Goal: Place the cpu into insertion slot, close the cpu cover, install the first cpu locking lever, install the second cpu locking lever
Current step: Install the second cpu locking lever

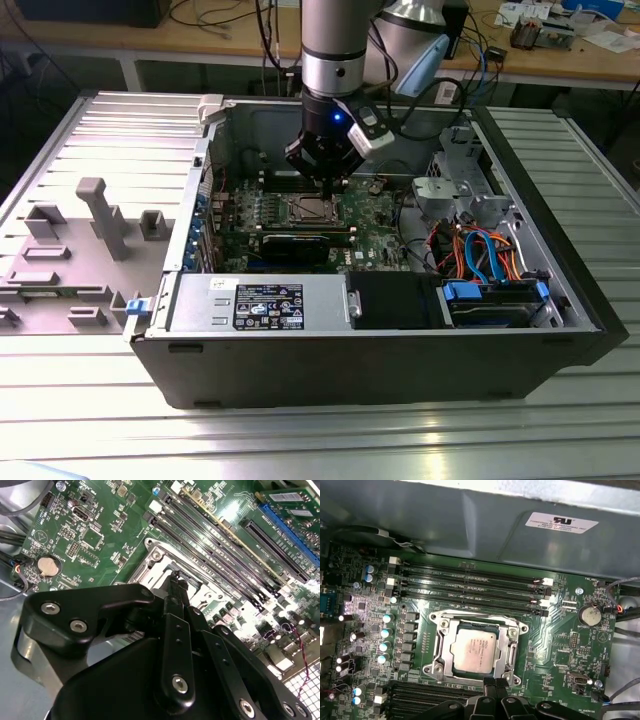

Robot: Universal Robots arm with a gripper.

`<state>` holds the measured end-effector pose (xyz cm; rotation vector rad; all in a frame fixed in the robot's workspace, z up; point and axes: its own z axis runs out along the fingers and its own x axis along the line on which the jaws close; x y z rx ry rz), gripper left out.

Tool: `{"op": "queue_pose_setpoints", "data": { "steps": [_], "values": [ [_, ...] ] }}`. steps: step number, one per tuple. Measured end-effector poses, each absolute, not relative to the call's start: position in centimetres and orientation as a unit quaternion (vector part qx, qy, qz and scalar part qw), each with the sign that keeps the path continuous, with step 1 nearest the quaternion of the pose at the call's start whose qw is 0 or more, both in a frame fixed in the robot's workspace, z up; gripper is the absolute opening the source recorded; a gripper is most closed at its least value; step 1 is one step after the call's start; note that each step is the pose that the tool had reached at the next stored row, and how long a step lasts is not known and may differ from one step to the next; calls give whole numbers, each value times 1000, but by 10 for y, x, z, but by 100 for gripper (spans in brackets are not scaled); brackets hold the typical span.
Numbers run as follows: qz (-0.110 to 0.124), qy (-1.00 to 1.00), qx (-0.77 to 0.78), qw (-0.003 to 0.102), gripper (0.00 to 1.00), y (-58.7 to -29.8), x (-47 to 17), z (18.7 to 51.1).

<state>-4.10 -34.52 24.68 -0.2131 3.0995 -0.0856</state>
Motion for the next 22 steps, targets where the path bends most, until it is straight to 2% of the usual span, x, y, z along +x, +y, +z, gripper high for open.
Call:
{"op": "queue_pose_setpoints", "data": {
  "steps": [22],
  "values": [
    [-28, 997, -69, 17, 11, -355, -41, 246]
  ]
}}
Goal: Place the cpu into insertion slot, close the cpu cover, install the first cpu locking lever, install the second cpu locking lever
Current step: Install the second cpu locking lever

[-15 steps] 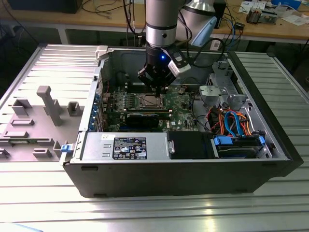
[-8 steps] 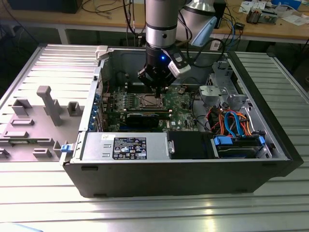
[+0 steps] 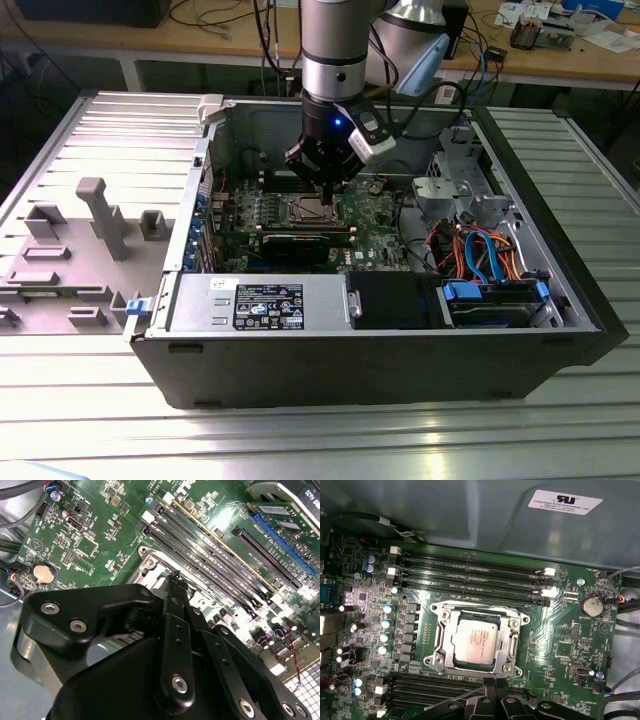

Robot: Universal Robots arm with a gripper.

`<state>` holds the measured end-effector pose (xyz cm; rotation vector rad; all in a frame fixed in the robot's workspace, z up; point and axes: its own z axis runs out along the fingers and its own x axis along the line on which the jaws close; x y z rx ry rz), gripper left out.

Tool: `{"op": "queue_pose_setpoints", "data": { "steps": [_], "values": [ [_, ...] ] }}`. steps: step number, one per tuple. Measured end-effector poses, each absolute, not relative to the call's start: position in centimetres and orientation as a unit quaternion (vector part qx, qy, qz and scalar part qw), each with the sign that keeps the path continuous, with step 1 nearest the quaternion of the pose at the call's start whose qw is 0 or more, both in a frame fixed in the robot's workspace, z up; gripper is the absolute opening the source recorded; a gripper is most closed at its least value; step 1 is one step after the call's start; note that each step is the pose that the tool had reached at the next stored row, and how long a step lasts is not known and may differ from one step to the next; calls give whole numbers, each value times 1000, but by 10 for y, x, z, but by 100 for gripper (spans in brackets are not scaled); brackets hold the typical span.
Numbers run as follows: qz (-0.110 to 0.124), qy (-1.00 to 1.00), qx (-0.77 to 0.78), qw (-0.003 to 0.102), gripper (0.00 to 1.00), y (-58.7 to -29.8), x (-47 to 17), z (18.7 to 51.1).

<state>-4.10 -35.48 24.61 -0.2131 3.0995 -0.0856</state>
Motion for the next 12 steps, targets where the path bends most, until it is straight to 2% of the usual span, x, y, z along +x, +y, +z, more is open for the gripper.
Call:
{"op": "queue_pose_setpoints", "data": {
  "steps": [12],
  "values": [
    [-28, 997, -69, 17, 11, -360, -41, 246]
  ]
}}
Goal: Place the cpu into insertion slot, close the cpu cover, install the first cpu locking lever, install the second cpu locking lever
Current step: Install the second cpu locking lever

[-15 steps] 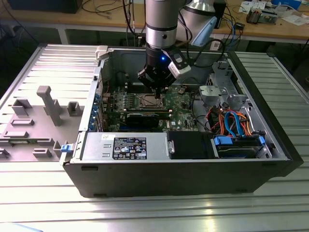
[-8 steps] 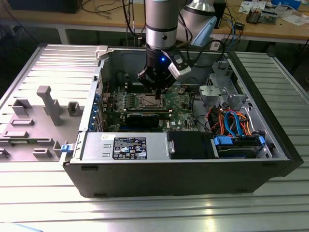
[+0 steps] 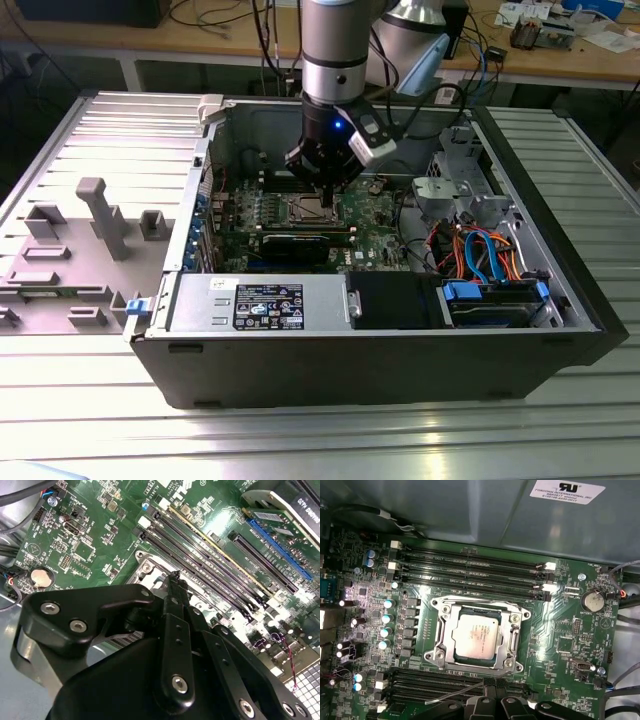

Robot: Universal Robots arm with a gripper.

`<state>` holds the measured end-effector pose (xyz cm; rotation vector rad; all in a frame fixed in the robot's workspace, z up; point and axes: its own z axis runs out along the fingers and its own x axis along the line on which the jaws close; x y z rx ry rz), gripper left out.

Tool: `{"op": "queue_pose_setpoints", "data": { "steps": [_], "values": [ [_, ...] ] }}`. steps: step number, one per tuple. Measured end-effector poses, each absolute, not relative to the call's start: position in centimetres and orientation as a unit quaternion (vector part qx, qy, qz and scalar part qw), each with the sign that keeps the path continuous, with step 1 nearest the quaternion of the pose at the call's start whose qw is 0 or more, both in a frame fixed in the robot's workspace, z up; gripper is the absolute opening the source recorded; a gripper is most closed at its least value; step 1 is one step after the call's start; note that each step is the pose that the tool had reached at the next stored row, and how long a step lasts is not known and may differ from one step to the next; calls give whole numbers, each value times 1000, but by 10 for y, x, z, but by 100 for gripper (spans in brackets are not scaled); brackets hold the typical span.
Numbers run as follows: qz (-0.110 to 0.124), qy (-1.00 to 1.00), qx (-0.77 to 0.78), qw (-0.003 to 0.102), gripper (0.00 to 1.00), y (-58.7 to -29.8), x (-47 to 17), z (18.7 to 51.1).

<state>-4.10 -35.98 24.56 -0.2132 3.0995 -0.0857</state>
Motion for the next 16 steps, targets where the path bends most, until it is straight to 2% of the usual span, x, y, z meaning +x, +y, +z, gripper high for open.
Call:
{"op": "queue_pose_setpoints", "data": {
  "steps": [16],
  "values": [
    [-28, 997, -69, 17, 11, -364, -41, 245]
  ]
}}
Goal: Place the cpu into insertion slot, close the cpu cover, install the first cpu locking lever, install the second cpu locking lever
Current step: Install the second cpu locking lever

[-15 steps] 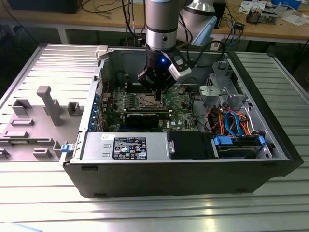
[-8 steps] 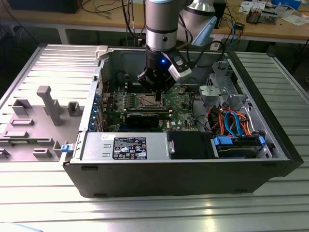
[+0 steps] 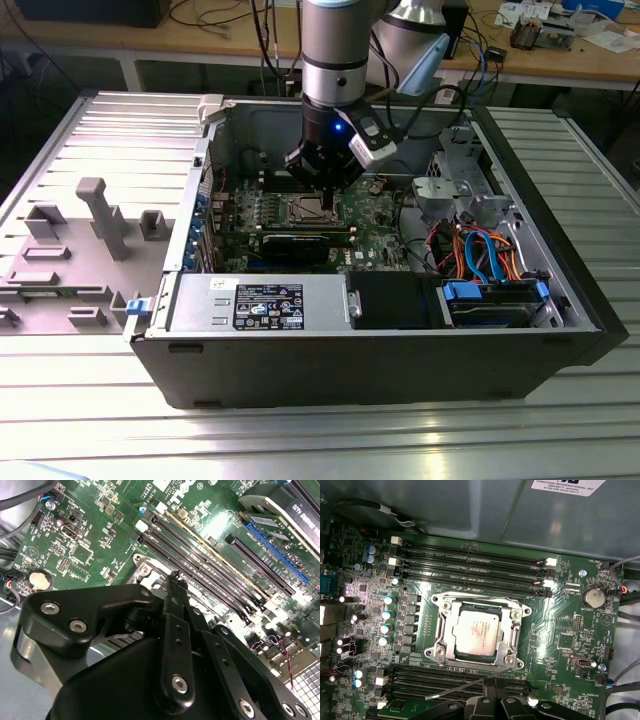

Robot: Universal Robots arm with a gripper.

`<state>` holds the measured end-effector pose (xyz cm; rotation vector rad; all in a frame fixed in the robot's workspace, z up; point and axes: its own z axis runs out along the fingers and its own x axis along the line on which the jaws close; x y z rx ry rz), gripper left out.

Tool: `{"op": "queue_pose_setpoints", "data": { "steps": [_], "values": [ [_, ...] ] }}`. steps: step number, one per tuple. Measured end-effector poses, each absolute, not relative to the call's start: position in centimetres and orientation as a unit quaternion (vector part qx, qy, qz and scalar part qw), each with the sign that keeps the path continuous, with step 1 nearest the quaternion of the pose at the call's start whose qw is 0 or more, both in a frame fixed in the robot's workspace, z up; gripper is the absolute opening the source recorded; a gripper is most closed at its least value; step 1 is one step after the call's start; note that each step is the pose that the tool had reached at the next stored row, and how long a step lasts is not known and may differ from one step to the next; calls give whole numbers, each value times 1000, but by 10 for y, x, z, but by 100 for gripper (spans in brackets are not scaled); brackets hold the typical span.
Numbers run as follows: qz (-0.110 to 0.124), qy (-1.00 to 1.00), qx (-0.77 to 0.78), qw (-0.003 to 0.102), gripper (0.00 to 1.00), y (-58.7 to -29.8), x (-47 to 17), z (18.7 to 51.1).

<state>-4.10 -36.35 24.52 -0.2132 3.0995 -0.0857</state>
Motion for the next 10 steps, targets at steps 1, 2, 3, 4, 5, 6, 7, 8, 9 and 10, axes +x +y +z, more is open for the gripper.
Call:
{"op": "queue_pose_setpoints", "data": {
  "steps": [1, 2, 3, 4, 5, 6, 7, 8, 9, 10],
  "values": [
    [-28, 997, -69, 17, 11, -364, -41, 245],
    [-28, 997, -69, 17, 11, -364, -41, 245],
    [-28, 997, -69, 17, 11, -365, -41, 245],
    [-28, 997, -69, 17, 11, -365, -41, 245],
    [-28, 997, -69, 17, 11, -366, -41, 245],
    [-28, 997, -69, 17, 11, -367, -41, 245],
    [-28, 997, -69, 17, 11, -368, -41, 245],
    [-28, 997, -69, 17, 11, -369, -41, 245],
    [-28, 997, -69, 17, 11, -369, -41, 245],
    [-28, 997, -69, 17, 11, -369, -41, 245]
  ]
}}
